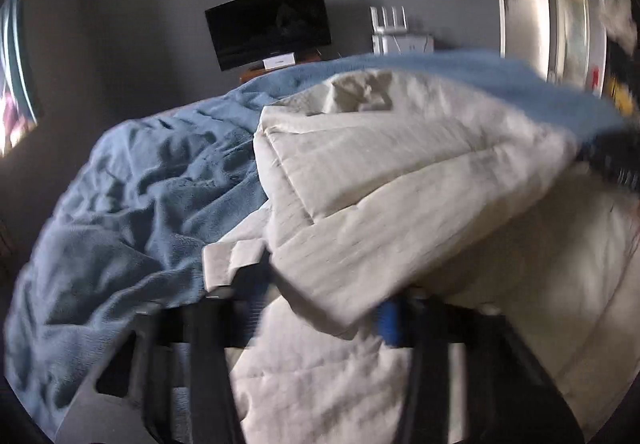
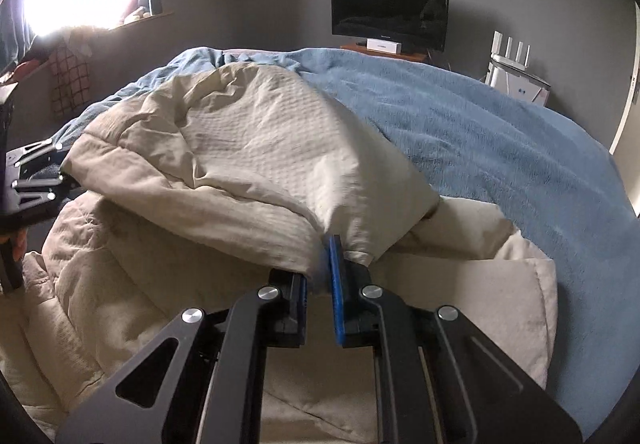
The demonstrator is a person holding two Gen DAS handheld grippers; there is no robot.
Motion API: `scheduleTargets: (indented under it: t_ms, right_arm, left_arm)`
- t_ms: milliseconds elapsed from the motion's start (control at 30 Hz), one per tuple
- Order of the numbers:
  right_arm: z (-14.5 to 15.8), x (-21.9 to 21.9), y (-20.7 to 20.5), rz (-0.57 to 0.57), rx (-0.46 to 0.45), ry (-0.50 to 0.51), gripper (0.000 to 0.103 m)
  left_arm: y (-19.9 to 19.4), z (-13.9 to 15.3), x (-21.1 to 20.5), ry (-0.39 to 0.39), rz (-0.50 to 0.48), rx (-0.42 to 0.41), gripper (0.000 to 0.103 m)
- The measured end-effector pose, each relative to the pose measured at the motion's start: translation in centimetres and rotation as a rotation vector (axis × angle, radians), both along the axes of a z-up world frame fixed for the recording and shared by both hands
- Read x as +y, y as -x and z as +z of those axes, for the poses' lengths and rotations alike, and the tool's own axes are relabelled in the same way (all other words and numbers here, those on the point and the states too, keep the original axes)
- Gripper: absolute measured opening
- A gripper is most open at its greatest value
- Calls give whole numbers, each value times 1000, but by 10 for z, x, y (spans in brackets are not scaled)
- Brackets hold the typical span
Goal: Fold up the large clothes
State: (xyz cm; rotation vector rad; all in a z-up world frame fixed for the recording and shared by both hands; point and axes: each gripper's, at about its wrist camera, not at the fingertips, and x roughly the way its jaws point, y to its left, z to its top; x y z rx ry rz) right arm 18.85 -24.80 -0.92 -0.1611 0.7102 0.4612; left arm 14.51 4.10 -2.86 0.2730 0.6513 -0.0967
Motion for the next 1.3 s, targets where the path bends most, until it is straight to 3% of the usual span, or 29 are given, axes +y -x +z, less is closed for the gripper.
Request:
scheduleTargets:
  t_ms: [233,333,433,500,667,867,1000,1100,1167,1300]
  right_arm:
    - [9,-16,8,23,29,-66,9]
    - [5,-18,17,43,50,-66,9]
    - [-7,-11,17,42,68,-9,9]
    - [-12,-12,14,38,84,-11,9]
    - [-15,-13,13,40,96,-20,10]
    - [-18,-2,22,68,80,28,13]
    - [-19,1,23,87,84,42,15]
    - [-16,3,26,140,105,38,35]
    - [-13,4,29,203,129,27,57]
    - [-3,-4,31,267,162,-70,60]
  left_arm:
    - [48,28,-5,41,-98,-22,23]
    - [53,13,-6,8,-109,36,25]
    - [45,-2,-5,-1,-99,105,38]
    - [48,0,-5,17,-113,98,67]
    - [63,16,-11,76,-185,24,79]
    - [72,47,-36,138,-297,-56,85]
    - [46,41,-36,247,-228,29,85]
    - [28,22,-26,267,-172,97,77]
    - [20,8,-22,235,-142,146,74]
    - [9,-22,-10,245,-113,252,71]
